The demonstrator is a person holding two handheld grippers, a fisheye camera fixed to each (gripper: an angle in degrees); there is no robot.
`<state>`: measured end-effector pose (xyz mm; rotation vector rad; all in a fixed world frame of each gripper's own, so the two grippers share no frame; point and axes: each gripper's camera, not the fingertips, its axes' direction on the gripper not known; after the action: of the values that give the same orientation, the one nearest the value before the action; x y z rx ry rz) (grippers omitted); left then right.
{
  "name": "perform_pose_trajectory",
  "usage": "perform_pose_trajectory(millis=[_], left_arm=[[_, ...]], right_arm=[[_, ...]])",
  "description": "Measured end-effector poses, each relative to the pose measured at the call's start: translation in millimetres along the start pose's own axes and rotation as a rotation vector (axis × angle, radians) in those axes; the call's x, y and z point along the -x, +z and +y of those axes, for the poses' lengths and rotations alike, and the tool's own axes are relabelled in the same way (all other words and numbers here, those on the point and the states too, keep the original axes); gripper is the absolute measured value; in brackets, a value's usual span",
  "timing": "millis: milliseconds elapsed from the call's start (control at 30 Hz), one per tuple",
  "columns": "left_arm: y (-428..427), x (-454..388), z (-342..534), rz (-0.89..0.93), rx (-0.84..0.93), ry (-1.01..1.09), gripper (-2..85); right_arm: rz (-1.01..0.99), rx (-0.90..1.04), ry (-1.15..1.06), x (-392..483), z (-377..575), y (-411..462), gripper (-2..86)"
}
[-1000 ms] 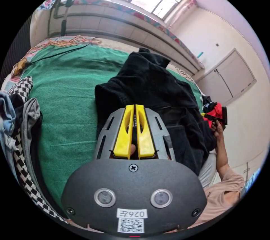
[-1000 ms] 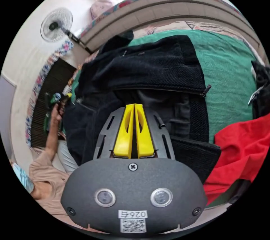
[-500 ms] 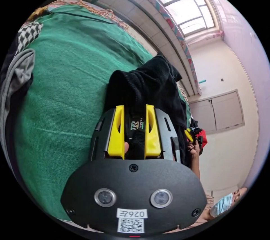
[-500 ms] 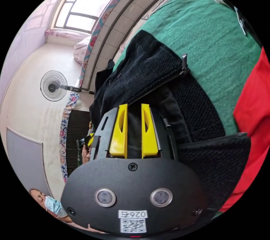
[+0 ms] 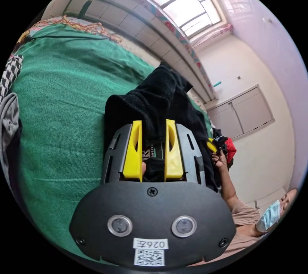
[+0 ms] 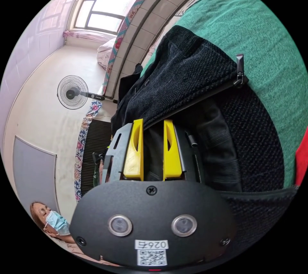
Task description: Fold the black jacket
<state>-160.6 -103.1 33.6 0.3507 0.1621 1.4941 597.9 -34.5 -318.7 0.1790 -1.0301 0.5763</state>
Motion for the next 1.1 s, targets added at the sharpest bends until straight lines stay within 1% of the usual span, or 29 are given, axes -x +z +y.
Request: perform_pose_trajectory(millis=[33, 133, 233, 300, 433, 467, 533, 567, 633, 667, 700, 733, 767, 800, 867, 900, 933, 1000, 1067, 1100], left_arm=[[12, 2, -3, -0.027, 0.062, 0.000, 10.8], [21, 1, -5, -0.001, 0.053, 0.023, 8.4], [22, -8, -6, 0.053, 0.041, 0.094, 3.9], [16, -14, -5, 0.100, 0.015, 0.145, 3.0], [-11, -7, -5, 0.371, -0.103, 0.208, 1.4], [-18, 0, -5, 0.459, -0.144, 0.211, 1.1], [-25, 12, -4, 0.567, -0.200, 0.201, 0.9], [-27, 17, -4, 0.614, -0.229, 0.199, 0.8], [-27, 22, -6, 0.640, -0.239, 0.198, 0.7], [-26, 26, -8, 0.626, -0.215, 0.186, 0.6], [-24, 28, -10, 0.609, -0.191, 0.173, 0.6], [-18, 33, -15, 0.554, -0.121, 0.144, 0.6], [-8, 39, -18, 0.478, -0.043, 0.117, 0.7], [-2, 42, -20, 0.441, -0.008, 0.104, 0.7], [21, 59, -22, 0.333, 0.068, 0.024, 0.7], [24, 63, -22, 0.322, 0.074, 0.005, 0.8], [28, 71, -22, 0.323, 0.071, -0.021, 0.8], [26, 76, -24, 0.347, 0.043, -0.033, 0.8], [19, 71, -31, 0.313, 0.024, -0.011, 0.7], [17, 69, -33, 0.300, 0.022, -0.003, 0.7]], right_arm=[[-0.002, -0.004, 0.002, 1, -1, -1, 6.0], [-0.027, -0.030, 0.008, 5, -3, -7, 5.9], [-0.061, -0.053, 0.000, 10, -6, -11, 6.1], [-0.083, -0.062, -0.003, 13, -8, -10, 6.3], [-0.118, -0.086, 0.008, 17, -9, -9, 6.1], [-0.115, -0.115, 0.020, 19, -7, -12, 4.1], [-0.124, -0.188, 0.001, 29, -1, -24, 1.3], [-0.148, -0.230, -0.031, 42, 2, -32, 0.1], [-0.152, -0.278, -0.131, 74, 6, -48, -0.7], [-0.111, -0.295, -0.224, 100, 10, -56, -1.1], [-0.018, -0.278, -0.307, 125, 14, -58, -1.2], [0.051, -0.249, -0.331, 134, 15, -55, -1.3], [0.202, -0.156, -0.351, 143, 15, -40, -1.2], [0.309, -0.030, -0.331, 138, 12, -14, -1.2], [0.356, 0.122, -0.228, 110, 10, 26, -1.2], [0.328, 0.171, -0.148, 88, 9, 44, -1.2], [0.295, 0.171, -0.115, 79, 9, 48, -1.2], [0.096, 0.085, -0.028, 54, 11, 50, -1.4], [0.039, 0.061, -0.012, 49, 16, 59, -1.4], [0.049, 0.060, -0.020, 51, 18, 67, -1.3]])
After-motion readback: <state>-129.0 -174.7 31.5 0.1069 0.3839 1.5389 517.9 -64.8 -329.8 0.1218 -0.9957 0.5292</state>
